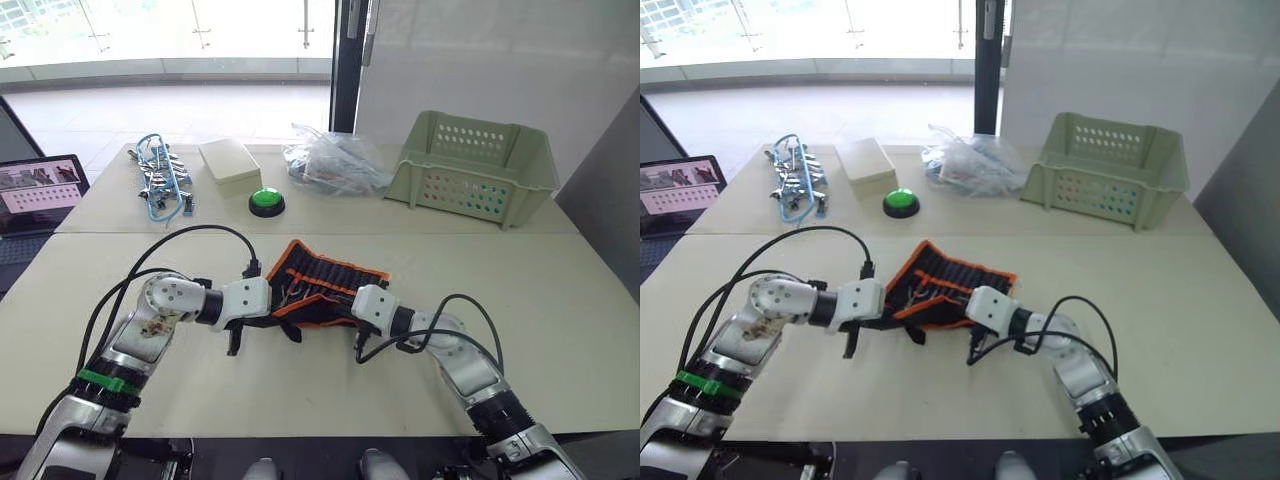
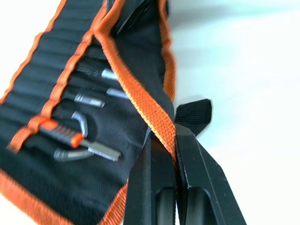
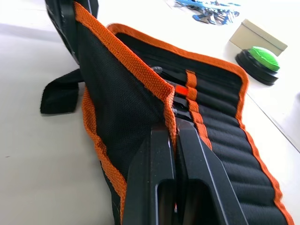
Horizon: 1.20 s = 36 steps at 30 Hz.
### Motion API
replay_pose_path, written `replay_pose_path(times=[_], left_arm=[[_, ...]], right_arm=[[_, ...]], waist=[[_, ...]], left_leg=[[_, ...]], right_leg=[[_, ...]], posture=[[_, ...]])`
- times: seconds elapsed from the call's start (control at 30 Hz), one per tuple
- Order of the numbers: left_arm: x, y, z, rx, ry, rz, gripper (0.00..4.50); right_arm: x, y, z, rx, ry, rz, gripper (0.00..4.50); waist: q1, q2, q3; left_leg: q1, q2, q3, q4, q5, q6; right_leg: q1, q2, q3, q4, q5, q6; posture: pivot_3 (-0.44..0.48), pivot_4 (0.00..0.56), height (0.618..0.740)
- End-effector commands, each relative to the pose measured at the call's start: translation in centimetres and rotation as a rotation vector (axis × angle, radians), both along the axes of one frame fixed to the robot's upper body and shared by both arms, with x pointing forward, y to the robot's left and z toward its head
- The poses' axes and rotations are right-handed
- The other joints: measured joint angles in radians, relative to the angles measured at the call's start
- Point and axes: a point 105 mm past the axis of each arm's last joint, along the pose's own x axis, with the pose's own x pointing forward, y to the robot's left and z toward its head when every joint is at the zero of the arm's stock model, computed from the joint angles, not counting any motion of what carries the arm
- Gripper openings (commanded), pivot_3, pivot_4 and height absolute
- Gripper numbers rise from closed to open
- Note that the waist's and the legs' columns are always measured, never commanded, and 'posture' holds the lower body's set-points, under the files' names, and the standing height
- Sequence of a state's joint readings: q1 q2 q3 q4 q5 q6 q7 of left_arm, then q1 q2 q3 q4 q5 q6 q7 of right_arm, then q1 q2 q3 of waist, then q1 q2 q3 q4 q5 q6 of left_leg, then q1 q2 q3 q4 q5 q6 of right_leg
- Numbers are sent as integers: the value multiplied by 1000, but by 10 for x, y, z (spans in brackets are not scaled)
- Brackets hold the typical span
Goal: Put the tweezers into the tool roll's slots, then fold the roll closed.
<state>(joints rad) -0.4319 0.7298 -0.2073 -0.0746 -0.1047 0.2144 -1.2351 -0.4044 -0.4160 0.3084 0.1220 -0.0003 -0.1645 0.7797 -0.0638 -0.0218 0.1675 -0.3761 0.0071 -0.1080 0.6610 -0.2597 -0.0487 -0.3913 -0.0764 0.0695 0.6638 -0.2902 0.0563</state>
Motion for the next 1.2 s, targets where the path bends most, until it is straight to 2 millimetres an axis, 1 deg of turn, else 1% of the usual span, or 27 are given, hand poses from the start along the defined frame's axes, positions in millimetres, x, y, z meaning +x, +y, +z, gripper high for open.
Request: replay_pose_path(times=[0.03,0.13,0.23,0.3,0.4,0.43,0.47,0.57,0.63,0.73,0.9,1.03,1.13,1.17,1.2], left_arm=[[-14,-8,15,-66,16,15,10],[-20,-13,14,-85,46,23,10],[-16,-12,4,-51,33,63,10],[-12,-8,-3,-25,34,91,10],[-2,0,-9,-7,53,160,10],[0,1,-9,-10,49,171,10],[3,-1,-7,-26,47,178,10],[19,-11,0,-65,26,229,10],[29,-12,1,-59,-1,262,10],[37,-11,1,-52,-18,294,10],[49,-5,-7,-21,-23,353,10],[56,-12,-7,-93,16,393,10],[61,-15,0,-154,16,425,855],[63,-17,3,-178,9,434,1211],[65,-17,5,-200,3,443,1573]], right_arm=[[-11,-20,-3,-17,36,23,0],[-24,-31,-3,-21,85,61,0],[-35,-39,2,17,152,85,0],[-42,-43,-1,-8,177,103,0],[-42,-45,-6,-20,200,96,0],[-39,-45,-7,-15,206,81,0],[-30,-45,-4,25,221,33,0],[-15,-42,-3,46,223,-28,0],[-11,-39,-6,29,222,-39,0],[-5,-37,-10,11,222,-62,0],[10,-42,-16,-36,192,-143,0],[17,-42,-14,12,213,-181,0],[22,-49,-13,14,192,-226,0],[23,-53,-10,29,186,-246,597],[25,-55,-9,40,183,-258,920]], waist=[[4,0,0],[4,0,0],[5,0,0],[5,0,0],[5,0,0],[5,0,0],[5,0,0],[9,0,0],[15,0,0],[17,0,0],[17,0,0],[19,0,0],[20,0,0],[20,0,0],[21,0,0]], left_leg=[[0,0,0,0,0,0],[0,0,0,0,0,0],[1,0,0,0,0,0],[2,0,0,0,0,0],[3,0,0,0,0,0],[3,0,0,0,0,0],[3,0,0,0,0,0],[3,0,0,0,0,0],[3,0,0,0,0,0],[3,0,0,0,0,0],[3,0,1,0,0,0],[3,0,1,0,0,0],[3,0,1,0,0,0],[3,0,1,0,0,0],[3,0,1,0,0,0]], right_leg=[[0,0,0,0,0,0],[0,0,0,0,0,0],[1,0,0,0,0,0],[2,0,0,0,0,0],[3,0,0,0,0,0],[3,0,0,0,0,0],[3,0,0,0,0,0],[3,0,0,0,0,0],[3,0,0,0,0,0],[2,0,0,0,0,0],[2,0,0,0,0,0],[2,0,0,0,0,0],[2,0,0,1,0,0],[2,0,0,1,0,0],[2,0,0,1,0,0]], posture=[[0,150,740],[0,150,740],[0,150,740],[0,150,740],[0,150,740],[0,150,740],[0,150,740],[0,150,740],[0,150,740],[0,150,740],[0,150,740],[0,150,740],[0,150,740],[0,150,740],[0,150,740]])
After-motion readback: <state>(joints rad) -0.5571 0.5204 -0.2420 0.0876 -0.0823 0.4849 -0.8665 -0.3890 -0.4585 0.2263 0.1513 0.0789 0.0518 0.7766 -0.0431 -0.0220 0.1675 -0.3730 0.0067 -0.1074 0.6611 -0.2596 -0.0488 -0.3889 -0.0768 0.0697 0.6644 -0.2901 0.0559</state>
